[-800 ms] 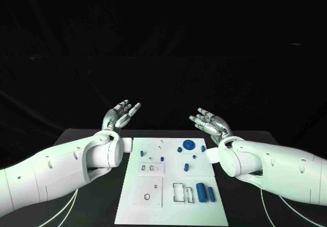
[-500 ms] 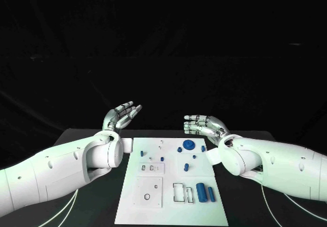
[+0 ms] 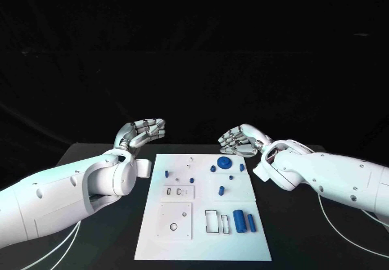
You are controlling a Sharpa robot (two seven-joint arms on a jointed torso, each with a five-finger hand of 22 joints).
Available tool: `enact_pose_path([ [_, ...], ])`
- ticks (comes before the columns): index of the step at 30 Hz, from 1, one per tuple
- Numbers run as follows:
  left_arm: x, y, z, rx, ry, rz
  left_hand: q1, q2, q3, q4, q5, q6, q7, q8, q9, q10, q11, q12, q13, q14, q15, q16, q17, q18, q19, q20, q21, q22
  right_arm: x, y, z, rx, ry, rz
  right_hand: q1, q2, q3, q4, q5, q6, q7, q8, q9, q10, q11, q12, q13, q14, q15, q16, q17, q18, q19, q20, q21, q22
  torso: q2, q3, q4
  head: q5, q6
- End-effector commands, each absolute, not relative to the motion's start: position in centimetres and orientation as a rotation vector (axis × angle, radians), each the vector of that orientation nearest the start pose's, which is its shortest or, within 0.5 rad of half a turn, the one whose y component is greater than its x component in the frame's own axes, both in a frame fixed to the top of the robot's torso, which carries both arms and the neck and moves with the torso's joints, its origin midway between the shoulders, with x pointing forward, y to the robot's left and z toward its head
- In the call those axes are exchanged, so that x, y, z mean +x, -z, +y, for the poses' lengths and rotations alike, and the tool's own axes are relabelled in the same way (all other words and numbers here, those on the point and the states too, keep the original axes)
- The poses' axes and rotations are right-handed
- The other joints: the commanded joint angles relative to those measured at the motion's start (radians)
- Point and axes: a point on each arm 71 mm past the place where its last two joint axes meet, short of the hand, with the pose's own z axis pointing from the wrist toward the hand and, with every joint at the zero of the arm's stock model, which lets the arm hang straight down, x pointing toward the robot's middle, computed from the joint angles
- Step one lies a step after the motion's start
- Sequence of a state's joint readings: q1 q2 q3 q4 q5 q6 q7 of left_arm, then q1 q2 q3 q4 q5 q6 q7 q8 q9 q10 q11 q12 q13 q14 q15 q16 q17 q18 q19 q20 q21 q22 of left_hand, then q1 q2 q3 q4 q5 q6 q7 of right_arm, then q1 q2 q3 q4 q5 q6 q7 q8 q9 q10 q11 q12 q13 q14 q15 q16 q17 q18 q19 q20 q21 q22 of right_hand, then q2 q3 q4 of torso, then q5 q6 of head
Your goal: Assemble the parts on the task board
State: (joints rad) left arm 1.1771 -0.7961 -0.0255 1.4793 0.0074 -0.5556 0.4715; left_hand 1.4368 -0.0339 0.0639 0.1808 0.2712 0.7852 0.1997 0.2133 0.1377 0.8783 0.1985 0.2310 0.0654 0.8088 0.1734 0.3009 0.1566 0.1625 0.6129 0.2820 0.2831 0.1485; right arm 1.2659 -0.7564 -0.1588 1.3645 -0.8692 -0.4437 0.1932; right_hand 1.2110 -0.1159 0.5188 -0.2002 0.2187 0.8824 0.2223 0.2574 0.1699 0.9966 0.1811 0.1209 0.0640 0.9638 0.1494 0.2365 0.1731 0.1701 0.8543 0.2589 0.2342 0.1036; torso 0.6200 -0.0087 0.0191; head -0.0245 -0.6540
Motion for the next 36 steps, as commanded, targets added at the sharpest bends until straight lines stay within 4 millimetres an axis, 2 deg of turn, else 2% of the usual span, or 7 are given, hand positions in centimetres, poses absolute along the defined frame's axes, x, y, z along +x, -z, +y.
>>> enact_pose_path([
  [1,49.4,17.7,20.6,-1.096,1.443,1.286,0.020,-0.006,0.017,0.000,0.006,0.042,0.023,0.019,0.007,0.060,-0.007,-0.022,-0.001,0.063,-0.012,0.016,0.011,0.022,0.068,-0.007,0.030,0.005,51.3,19.0,-20.0,0.007,-0.809,1.631,-0.012,-0.027,-0.008,-0.018,-0.015,0.057,-0.019,0.013,0.026,0.087,-0.025,-0.022,0.005,0.102,-0.032,0.021,0.037,0.014,0.087,-0.026,0.024,0.001,0.025,-0.0024,0.0063,-0.006,0.003],
  [15,47.2,15.3,19.5,-1.060,1.552,1.323,0.017,-0.010,0.018,0.001,0.003,0.040,0.025,0.016,0.005,0.062,-0.006,-0.036,-0.002,0.058,-0.011,0.005,0.010,0.021,0.084,-0.008,0.033,0.002,51.6,17.6,-18.3,-0.335,-0.579,1.633,-0.028,-0.064,-0.062,-0.018,0.014,0.107,-0.061,0.003,0.100,0.185,-0.082,-0.047,0.033,0.396,-0.131,0.217,0.292,0.011,0.319,-0.135,0.226,0.114,0.088,-0.0114,0.0280,-0.029,0.013],
  [19,46.8,14.8,19.3,-1.053,1.571,1.329,0.017,-0.011,0.019,0.001,0.001,0.039,0.026,0.016,0.005,0.061,-0.005,-0.041,-0.002,0.056,-0.010,0.001,0.009,0.020,0.087,-0.008,0.032,0.001,51.6,17.5,-17.9,-0.382,-0.549,1.632,-0.041,-0.074,-0.058,-0.012,0.021,0.109,-0.070,-0.011,0.125,0.188,-0.093,-0.055,0.052,0.477,-0.147,0.388,0.431,0.008,0.371,-0.158,0.342,0.194,0.100,-0.0135,0.0337,-0.041,0.018],
  [20,46.8,14.7,19.3,-1.051,1.574,1.330,0.017,-0.011,0.019,0.001,0.001,0.039,0.026,0.016,0.005,0.061,-0.005,-0.041,-0.002,0.056,-0.010,0.001,0.009,0.020,0.087,-0.008,0.032,0.001,51.6,17.6,-17.8,-0.390,-0.541,1.637,-0.042,-0.075,-0.057,-0.011,0.020,0.108,-0.070,-0.014,0.129,0.185,-0.092,-0.055,0.055,0.478,-0.148,0.418,0.453,0.006,0.372,-0.158,0.361,0.208,0.103,-0.0141,0.0348,-0.042,0.020],
  [23,46.7,14.3,19.2,-1.046,1.582,1.329,0.016,-0.012,0.019,0.000,-0.003,0.038,0.027,0.015,0.004,0.061,-0.004,-0.046,-0.002,0.053,-0.009,-0.004,0.008,0.020,0.090,-0.007,0.032,0.000,51.7,17.7,-17.7,-0.405,-0.519,1.652,-0.051,-0.077,-0.061,0.000,0.012,0.097,-0.067,-0.032,0.145,0.163,-0.084,-0.055,0.067,0.520,-0.145,0.734,0.729,0.006,0.375,-0.162,0.462,0.287,0.111,-0.0159,0.0382,-0.044,0.024],
  [27,46.6,13.9,19.3,-1.039,1.586,1.326,0.016,-0.012,0.020,0.000,-0.004,0.038,0.027,0.014,0.004,0.061,-0.003,-0.048,-0.002,0.050,-0.009,-0.006,0.008,0.019,0.091,-0.007,0.032,-0.001,51.9,17.9,-17.5,-0.419,-0.497,1.674,-0.047,-0.079,-0.074,0.014,0.009,0.093,-0.063,-0.047,0.164,0.149,-0.085,-0.054,0.084,0.538,-0.138,0.962,0.930,-0.025,0.415,-0.158,0.721,0.590,0.119,-0.0164,0.0417,-0.045,0.022],
  [36,46.6,13.5,19.5,-1.034,1.588,1.325,0.015,-0.013,0.021,-0.001,-0.009,0.039,0.027,0.014,0.003,0.065,-0.002,-0.056,-0.002,0.039,-0.006,-0.018,0.005,0.018,0.096,-0.006,0.030,-0.004,52.1,18.3,-17.5,-0.424,-0.452,1.703,-0.038,-0.077,-0.085,0.027,0.012,0.091,-0.064,-0.059,0.181,0.132,-0.084,-0.055,0.095,0.548,-0.138,1.083,1.037,-0.047,0.442,-0.147,0.885,0.793,0.128,-0.0157,0.0453,-0.043,0.021],
])
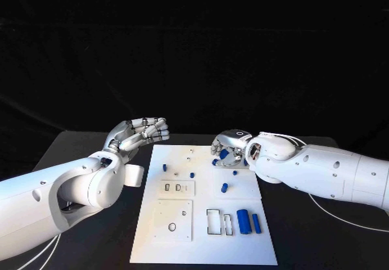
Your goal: Assemble the parts on the task board
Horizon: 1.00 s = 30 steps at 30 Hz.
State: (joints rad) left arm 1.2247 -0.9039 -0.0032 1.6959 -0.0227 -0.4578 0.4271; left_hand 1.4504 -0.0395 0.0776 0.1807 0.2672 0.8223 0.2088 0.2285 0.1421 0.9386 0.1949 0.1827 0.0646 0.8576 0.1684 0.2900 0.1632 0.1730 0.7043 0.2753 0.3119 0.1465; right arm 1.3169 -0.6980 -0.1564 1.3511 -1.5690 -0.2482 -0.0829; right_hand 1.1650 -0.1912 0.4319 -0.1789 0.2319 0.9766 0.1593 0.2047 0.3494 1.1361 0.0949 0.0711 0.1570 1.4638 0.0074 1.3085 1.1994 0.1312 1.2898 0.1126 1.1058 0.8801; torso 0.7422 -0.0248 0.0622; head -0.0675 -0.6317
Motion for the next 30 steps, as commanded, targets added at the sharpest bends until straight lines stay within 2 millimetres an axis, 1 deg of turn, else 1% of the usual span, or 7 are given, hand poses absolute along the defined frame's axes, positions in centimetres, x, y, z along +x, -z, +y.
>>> enact_pose_path([
  [1,46.56,13.49,19.48,-1.034,1.588,1.325,0.001,-0.008,0.007,-0.001,-0.005,0.002,0.018,-0.001,-0.001,0.005,0.001,-0.008,-0.001,-0.009,-0.001,-0.007,-0.002,0.008,0.004,0.000,0.001,-0.002,52.15,18.33,-17.56,-0.423,-0.447,1.702,0.009,-0.001,0.003,0.006,-0.002,-0.003,-0.001,-0.006,0.003,-0.008,0.002,-0.005,0.002,0.048,0.005,0.018,0.017,-0.010,0.009,0.000,0.022,0.028,0.006,0.0005,0.0027,0.000,-0.001],
  [4,46.55,13.45,19.54,-1.034,1.587,1.324,0.000,-0.008,0.007,0.000,-0.006,0.002,0.019,-0.001,-0.001,0.005,0.002,-0.010,-0.001,-0.012,0.000,-0.010,-0.002,0.008,0.005,0.001,0.000,-0.003,52.23,18.33,-17.66,-0.420,-0.437,1.698,0.012,0.002,0.008,0.008,-0.001,0.002,-0.001,-0.006,0.006,-0.007,0.003,-0.004,0.004,0.050,0.005,0.034,0.032,-0.013,0.014,0.001,0.043,0.055,0.007,-0.0007,0.0044,-0.003,0.000],
  [10,46.57,13.42,19.66,-1.035,1.584,1.324,0.000,-0.009,0.007,0.000,-0.006,0.002,0.019,-0.001,-0.001,0.005,0.002,-0.010,-0.001,-0.012,0.000,-0.010,-0.003,0.008,0.005,0.001,0.000,-0.003,52.30,18.31,-17.65,-0.418,-0.432,1.693,0.015,0.007,0.020,0.012,0.002,0.009,0.000,-0.006,0.011,-0.003,0.003,-0.004,0.006,0.053,0.007,0.057,0.053,-0.017,0.020,0.003,0.072,0.092,0.009,0.0000,0.0045,-0.003,-0.001],
  [17,46.54,13.39,19.72,-1.035,1.584,1.325,-0.001,-0.009,0.006,0.000,-0.007,0.001,0.019,-0.002,-0.001,0.005,0.002,-0.011,-0.001,-0.014,0.000,-0.012,-0.003,0.007,0.006,0.001,0.000,-0.003,52.29,18.41,-17.35,-0.414,-0.452,1.700,0.015,0.025,0.059,0.030,-0.002,0.025,-0.005,-0.002,0.020,0.009,0.000,-0.003,0.006,0.054,0.005,0.076,0.064,-0.021,0.026,0.003,0.106,0.137,0.012,-0.0011,0.0057,-0.003,-0.002],
  [21,46.55,13.39,19.76,-1.037,1.581,1.328,-0.002,-0.009,0.006,0.000,-0.007,0.001,0.019,-0.002,-0.002,0.005,0.002,-0.013,-0.001,-0.015,0.001,-0.013,-0.003,0.007,0.006,0.001,0.000,-0.004,52.22,18.44,-17.21,-0.405,-0.465,1.706,0.012,0.024,0.086,0.041,-0.017,0.029,-0.008,-0.001,0.026,0.023,-0.002,-0.003,0.005,0.055,0.003,0.088,0.072,-0.023,0.027,0.002,0.121,0.155,0.013,-0.0016,0.0069,-0.003,-0.003],
  [25,46.55,13.38,19.72,-1.038,1.582,1.331,-0.002,-0.009,0.006,0.000,-0.007,0.001,0.019,-0.002,-0.002,0.005,0.002,-0.013,-0.001,-0.015,0.001,-0.014,-0.003,0.007,0.006,0.001,-0.001,-0.004,52.22,18.50,-17.22,-0.395,-0.472,1.716,0.010,0.022,0.090,0.044,-0.019,0.029,-0.008,-0.001,0.027,0.024,-0.002,-0.003,0.004,0.055,0.003,0.090,0.074,-0.023,0.027,0.002,0.124,0.159,0.014,-0.0028,0.0093,-0.005,-0.010],
  [30,46.56,13.36,19.76,-1.039,1.580,1.332,-0.002,-0.009,0.006,0.000,-0.007,0.001,0.019,-0.002,-0.002,0.005,0.002,-0.013,-0.001,-0.015,0.001,-0.014,-0.003,0.007,0.006,0.001,-0.001,-0.004,52.23,18.58,-17.18,-0.387,-0.478,1.729,0.009,0.021,0.097,0.047,-0.021,0.029,-0.008,-0.001,0.029,0.026,-0.002,-0.004,0.004,0.055,0.003,0.095,0.077,-0.024,0.026,0.002,0.126,0.162,0.016,-0.0025,0.0074,-0.005,-0.013],
])
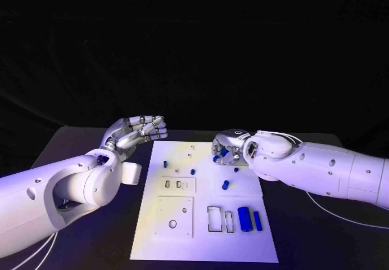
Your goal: Assemble the parts on the task board
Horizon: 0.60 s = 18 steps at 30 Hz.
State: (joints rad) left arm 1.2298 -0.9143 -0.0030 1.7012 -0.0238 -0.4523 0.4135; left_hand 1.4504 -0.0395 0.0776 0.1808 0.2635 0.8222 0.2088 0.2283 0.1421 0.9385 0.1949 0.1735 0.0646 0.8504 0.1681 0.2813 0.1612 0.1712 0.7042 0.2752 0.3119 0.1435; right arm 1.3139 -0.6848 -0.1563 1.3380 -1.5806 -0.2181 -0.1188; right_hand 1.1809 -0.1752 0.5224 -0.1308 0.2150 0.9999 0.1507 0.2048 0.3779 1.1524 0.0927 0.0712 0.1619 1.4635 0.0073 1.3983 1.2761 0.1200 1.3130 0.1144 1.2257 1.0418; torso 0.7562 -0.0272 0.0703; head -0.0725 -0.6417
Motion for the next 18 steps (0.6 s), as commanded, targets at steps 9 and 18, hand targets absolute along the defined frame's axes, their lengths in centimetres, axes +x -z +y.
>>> enact_pose_path([
  [9,46.60,13.33,19.80,-1.040,1.577,1.333,-0.002,-0.010,0.006,0.000,-0.004,0.001,0.019,-0.002,-0.002,0.006,0.003,-0.005,-0.001,-0.009,0.001,-0.006,-0.002,0.009,0.006,0.001,-0.001,-0.001,52.45,18.77,-17.29,-0.366,-0.482,1.757,0.009,0.024,0.070,0.021,-0.039,0.028,-0.010,0.016,0.027,0.040,-0.009,0.000,0.000,0.056,-0.003,0.024,0.013,-0.014,0.003,-0.004,0.027,0.030,0.004,-0.0010,0.0019,0.000,-0.008],
  [18,46.63,13.33,19.85,-1.041,1.575,1.334,-0.002,-0.010,0.006,0.000,-0.004,0.001,0.019,-0.002,-0.002,0.006,0.003,-0.005,-0.001,-0.009,0.001,-0.006,-0.002,0.009,0.006,0.001,-0.001,-0.001,52.57,18.51,-17.24,-0.344,-0.489,1.719,0.036,0.050,0.117,0.032,-0.078,0.059,-0.027,0.053,0.070,0.087,-0.027,0.008,0.011,0.056,-0.017,0.033,0.015,-0.015,0.001,-0.016,0.037,0.046,0.003,-0.0020,0.0010,0.000,-0.010],
])
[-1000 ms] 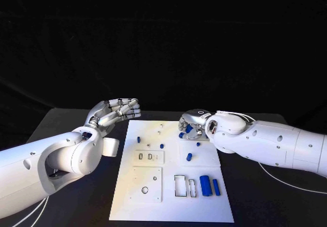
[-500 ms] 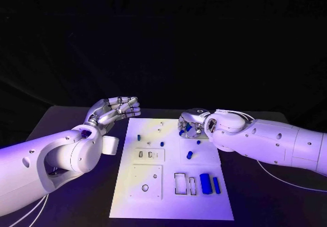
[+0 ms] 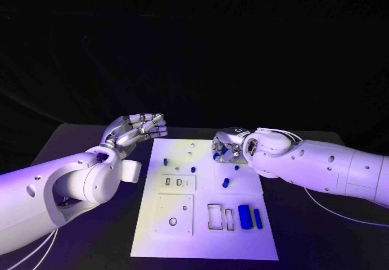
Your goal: Assemble the parts on the task board
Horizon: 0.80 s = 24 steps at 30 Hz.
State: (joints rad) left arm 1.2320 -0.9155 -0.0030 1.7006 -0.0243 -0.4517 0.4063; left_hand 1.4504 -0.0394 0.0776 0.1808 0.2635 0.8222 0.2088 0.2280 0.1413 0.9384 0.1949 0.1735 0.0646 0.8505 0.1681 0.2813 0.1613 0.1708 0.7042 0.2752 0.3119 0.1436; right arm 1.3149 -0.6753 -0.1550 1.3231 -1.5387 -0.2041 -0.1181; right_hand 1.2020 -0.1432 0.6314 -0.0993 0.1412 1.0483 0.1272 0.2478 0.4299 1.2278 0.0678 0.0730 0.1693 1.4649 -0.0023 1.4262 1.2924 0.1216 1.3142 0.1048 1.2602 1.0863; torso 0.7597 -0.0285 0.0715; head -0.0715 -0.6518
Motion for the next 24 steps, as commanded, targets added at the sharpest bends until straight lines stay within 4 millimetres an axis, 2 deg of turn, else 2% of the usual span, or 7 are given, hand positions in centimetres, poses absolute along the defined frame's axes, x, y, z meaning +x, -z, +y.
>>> enact_pose_path([
  [1,46.6,13.3,19.9,-1.041,1.575,1.334,-0.001,-0.010,0.006,-0.001,-0.006,0.000,0.020,-0.002,-0.001,0.005,0.003,-0.007,-0.001,-0.010,0.002,-0.008,-0.002,0.009,0.007,0.001,-0.002,-0.002,52.6,18.4,-17.2,-0.340,-0.491,1.709,0.015,0.018,0.008,0.001,-0.004,0.010,-0.003,0.010,0.018,0.011,-0.002,0.006,0.003,0.055,-0.007,0.005,-0.001,-0.016,0.000,-0.006,0.003,0.001,-0.001,-0.0011,-0.0004,-0.001,0.000],
  [6,46.7,13.3,19.9,-1.042,1.573,1.334,-0.001,-0.010,0.006,-0.001,-0.006,0.000,0.020,-0.002,-0.001,0.005,0.003,-0.007,-0.001,-0.010,0.002,-0.008,-0.002,0.009,0.007,0.001,-0.002,-0.002,52.3,17.7,-17.1,-0.310,-0.515,1.622,0.014,0.012,0.013,0.004,-0.008,0.012,-0.007,0.020,0.033,0.021,-0.005,0.006,0.008,0.055,-0.010,0.007,-0.001,-0.017,0.000,-0.009,0.005,0.006,0.000,-0.0009,0.0000,0.000,0.003],
  [12,46.7,13.4,20.0,-1.044,1.569,1.333,-0.001,-0.011,0.007,-0.002,-0.006,0.000,0.020,-0.002,-0.001,0.005,0.003,-0.008,-0.001,-0.010,0.002,-0.008,-0.002,0.009,0.007,0.001,-0.002,-0.003,52.0,16.8,-16.6,-0.286,-0.529,1.542,0.015,0.008,0.016,0.004,-0.003,0.013,-0.008,0.024,0.040,0.023,-0.006,0.005,0.009,0.055,-0.011,0.009,0.000,-0.017,0.000,-0.011,0.006,0.008,-0.001,-0.0029,0.0004,0.001,0.007],
  [18,46.8,13.4,20.1,-1.044,1.567,1.333,-0.001,-0.011,0.007,-0.002,-0.006,0.000,0.020,-0.002,-0.001,0.005,0.003,-0.008,-0.001,-0.010,0.002,-0.008,-0.002,0.009,0.007,0.001,-0.002,-0.003,52.3,16.2,-15.5,-0.276,-0.535,1.490,0.016,0.004,0.019,0.004,-0.006,0.011,-0.008,0.025,0.045,0.023,-0.007,0.003,0.010,0.056,-0.012,0.011,0.004,-0.018,0.002,-0.011,0.009,0.012,0.002,-0.0026,0.0047,0.002,0.012],
  [24,46.8,13.4,20.0,-1.044,1.568,1.334,-0.001,-0.011,0.007,-0.002,-0.007,0.000,0.020,-0.003,-0.001,0.004,0.004,-0.009,-0.001,-0.010,0.002,-0.009,-0.002,0.009,0.007,0.002,-0.002,-0.003,53.0,16.1,-14.2,-0.282,-0.542,1.466,0.016,0.001,0.021,0.004,-0.006,0.008,-0.007,0.025,0.048,0.022,-0.006,0.001,0.010,0.056,-0.012,0.013,0.005,-0.018,0.002,-0.012,0.009,0.013,0.004,-0.0040,0.0051,0.000,0.014],
])
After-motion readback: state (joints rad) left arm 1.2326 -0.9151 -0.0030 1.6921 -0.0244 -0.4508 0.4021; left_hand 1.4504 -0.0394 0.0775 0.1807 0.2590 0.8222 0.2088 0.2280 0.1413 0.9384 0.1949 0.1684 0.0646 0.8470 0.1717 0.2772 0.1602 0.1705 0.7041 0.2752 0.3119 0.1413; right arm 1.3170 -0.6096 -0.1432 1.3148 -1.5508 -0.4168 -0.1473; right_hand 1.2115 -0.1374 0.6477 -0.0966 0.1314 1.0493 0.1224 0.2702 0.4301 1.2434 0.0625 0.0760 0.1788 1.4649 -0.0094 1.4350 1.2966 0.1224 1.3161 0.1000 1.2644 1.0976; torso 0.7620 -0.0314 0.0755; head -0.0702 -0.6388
